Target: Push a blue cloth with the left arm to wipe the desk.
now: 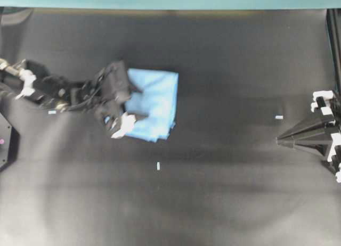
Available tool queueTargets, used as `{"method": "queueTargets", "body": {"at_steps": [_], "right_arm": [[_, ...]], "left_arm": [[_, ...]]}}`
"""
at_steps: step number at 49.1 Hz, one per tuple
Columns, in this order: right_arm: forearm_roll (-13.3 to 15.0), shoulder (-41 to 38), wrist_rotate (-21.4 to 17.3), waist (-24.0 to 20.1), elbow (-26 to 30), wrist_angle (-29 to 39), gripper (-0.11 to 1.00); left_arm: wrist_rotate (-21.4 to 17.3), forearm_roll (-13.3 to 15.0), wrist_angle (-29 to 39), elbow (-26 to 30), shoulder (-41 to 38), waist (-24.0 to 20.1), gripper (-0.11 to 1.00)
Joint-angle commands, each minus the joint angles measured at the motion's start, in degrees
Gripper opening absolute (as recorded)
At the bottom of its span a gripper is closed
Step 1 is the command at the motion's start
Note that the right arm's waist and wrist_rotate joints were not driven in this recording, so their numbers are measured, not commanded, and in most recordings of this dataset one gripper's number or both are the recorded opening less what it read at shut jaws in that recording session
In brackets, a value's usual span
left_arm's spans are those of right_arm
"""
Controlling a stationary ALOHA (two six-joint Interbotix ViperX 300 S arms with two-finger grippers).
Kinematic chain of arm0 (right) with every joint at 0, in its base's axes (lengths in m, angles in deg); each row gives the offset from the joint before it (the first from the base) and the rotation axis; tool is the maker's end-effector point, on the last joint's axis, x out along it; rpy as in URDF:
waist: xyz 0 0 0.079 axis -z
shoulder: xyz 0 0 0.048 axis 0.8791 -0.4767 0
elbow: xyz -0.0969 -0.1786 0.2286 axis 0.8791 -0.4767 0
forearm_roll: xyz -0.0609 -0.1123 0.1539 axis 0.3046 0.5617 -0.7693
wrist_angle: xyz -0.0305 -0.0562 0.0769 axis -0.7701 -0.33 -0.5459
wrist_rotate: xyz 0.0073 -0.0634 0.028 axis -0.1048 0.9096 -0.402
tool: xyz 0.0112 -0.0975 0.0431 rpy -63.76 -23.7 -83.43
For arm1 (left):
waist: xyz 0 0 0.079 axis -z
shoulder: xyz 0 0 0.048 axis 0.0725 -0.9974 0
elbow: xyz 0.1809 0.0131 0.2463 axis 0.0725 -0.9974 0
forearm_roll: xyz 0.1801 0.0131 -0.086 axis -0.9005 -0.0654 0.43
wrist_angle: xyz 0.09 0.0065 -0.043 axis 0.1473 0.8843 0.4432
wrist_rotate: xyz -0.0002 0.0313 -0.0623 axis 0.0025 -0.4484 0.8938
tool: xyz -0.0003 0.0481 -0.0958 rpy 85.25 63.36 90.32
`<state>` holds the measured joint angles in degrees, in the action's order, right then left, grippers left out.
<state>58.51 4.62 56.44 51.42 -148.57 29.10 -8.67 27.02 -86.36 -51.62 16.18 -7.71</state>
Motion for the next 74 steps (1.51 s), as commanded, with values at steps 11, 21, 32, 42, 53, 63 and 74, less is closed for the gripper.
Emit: {"method": "queueTargets", "body": {"at_steps": [11, 21, 32, 42, 53, 63, 74], "right_arm": [[-0.1, -0.3, 0.1, -0.1, 0.2, -0.9, 0.0], [-0.4, -0.3, 0.1, -0.1, 0.2, -1.0, 0.0], [-1.1, -0.3, 0.0, -0.1, 0.2, -1.1, 0.0], [-1.3, 0.0, 0.1, -0.1, 0.3, -1.9, 0.0], [-1.3, 0.4, 0.1, -0.1, 0.4, -2.9, 0.0], [-1.3, 0.3, 0.0, -0.1, 0.4, -2.9, 0.0], [-1.3, 0.5, 0.1, -0.1, 0.4, -2.8, 0.0]], "left_arm": [[3.3, -0.2, -0.9, -4.3, 2.2, 10.3, 0.87], [5.9, -0.2, -0.5, -4.7, 3.5, 18.0, 0.87], [6.1, -0.2, -0.4, -5.5, 4.6, 26.7, 0.87], [7.3, -0.2, -0.4, -7.2, 4.7, 35.0, 0.87], [11.9, -0.2, -0.4, -6.8, 5.2, 41.3, 0.86], [12.0, -0.2, -0.4, -6.2, 5.2, 41.3, 0.86], [10.5, -0.2, -0.4, -5.9, 9.1, 40.3, 0.86]]}}
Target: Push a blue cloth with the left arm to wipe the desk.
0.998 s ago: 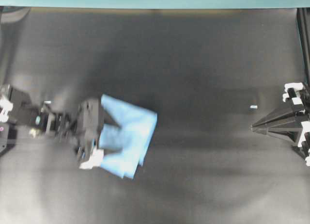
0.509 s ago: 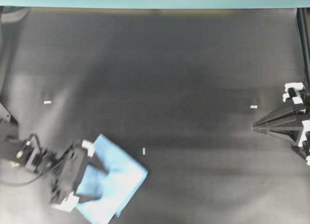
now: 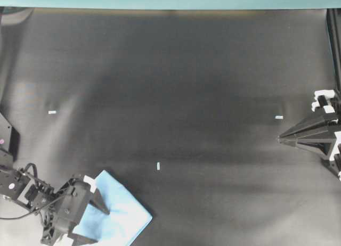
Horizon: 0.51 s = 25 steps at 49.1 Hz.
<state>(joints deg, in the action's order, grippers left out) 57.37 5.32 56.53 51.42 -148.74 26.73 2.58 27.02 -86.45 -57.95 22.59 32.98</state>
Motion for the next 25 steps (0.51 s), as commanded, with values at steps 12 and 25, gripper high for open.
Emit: {"method": "queueTargets", "body": {"at_steps": [12, 25], "right_arm": [[-0.2, 0.4, 0.0, 0.0, 0.7, -0.3, 0.0], [-0.2, 0.4, 0.0, -0.1, 0.7, -0.4, 0.0]], "left_arm": [[-4.7, -0.2, -0.4, -1.0, 10.7, -1.3, 0.86], [-6.9, -0.2, -0.3, -3.6, 17.7, -3.2, 0.86]]}}
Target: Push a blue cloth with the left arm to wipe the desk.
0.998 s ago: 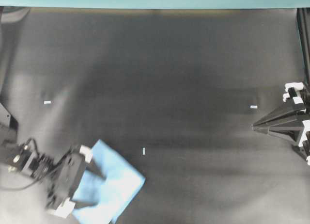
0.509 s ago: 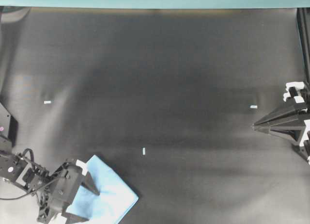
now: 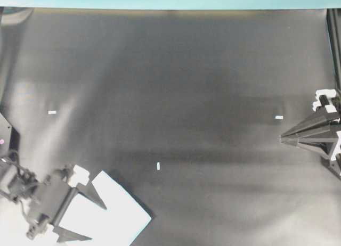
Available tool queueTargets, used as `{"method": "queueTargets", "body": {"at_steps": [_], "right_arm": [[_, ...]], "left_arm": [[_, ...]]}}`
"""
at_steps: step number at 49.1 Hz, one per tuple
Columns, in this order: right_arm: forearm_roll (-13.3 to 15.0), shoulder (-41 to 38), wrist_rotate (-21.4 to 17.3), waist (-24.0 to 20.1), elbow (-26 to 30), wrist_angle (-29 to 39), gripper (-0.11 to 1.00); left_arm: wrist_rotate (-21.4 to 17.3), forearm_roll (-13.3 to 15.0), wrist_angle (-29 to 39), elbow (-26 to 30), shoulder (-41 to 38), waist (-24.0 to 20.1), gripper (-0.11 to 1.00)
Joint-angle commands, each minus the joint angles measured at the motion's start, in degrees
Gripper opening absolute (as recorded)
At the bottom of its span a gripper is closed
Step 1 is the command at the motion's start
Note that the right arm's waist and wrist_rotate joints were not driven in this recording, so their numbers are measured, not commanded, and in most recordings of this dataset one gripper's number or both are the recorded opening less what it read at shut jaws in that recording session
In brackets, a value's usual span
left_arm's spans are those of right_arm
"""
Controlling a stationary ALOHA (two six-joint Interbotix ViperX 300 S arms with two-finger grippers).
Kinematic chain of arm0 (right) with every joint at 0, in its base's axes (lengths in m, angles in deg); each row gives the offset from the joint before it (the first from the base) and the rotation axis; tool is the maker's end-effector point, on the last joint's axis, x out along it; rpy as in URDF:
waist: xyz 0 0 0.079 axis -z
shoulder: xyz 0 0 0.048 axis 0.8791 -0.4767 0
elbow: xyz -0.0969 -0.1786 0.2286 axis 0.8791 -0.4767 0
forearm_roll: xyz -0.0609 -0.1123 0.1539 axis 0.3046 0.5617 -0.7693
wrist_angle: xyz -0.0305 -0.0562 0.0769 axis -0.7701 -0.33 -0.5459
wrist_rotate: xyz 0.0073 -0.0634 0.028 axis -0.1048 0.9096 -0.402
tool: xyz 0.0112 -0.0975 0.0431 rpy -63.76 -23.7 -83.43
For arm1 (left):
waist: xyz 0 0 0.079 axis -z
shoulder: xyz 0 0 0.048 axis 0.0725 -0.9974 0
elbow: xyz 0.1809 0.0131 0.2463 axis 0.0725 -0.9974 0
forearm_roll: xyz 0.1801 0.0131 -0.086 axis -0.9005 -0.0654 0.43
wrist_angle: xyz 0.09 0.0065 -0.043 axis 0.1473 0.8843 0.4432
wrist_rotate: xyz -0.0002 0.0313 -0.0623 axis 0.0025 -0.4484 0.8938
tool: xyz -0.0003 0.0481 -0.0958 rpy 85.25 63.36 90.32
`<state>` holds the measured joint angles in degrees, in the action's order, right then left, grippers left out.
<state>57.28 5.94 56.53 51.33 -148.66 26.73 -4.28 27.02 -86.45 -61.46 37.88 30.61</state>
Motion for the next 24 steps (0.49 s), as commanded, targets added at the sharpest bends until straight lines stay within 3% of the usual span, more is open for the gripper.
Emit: {"method": "queueTargets", "body": {"at_steps": [1, 24], "right_arm": [[-0.1, -0.3, 0.0, 0.0, 0.6, -0.4, 0.0], [-0.1, 0.2, 0.0, 0.0, -0.1, -0.6, 0.0]], "left_arm": [[-0.1, -0.2, -0.4, -0.3, 2.9, -1.0, 0.86], [-0.3, -0.2, -0.4, -3.3, 7.1, -2.2, 0.86]]}}
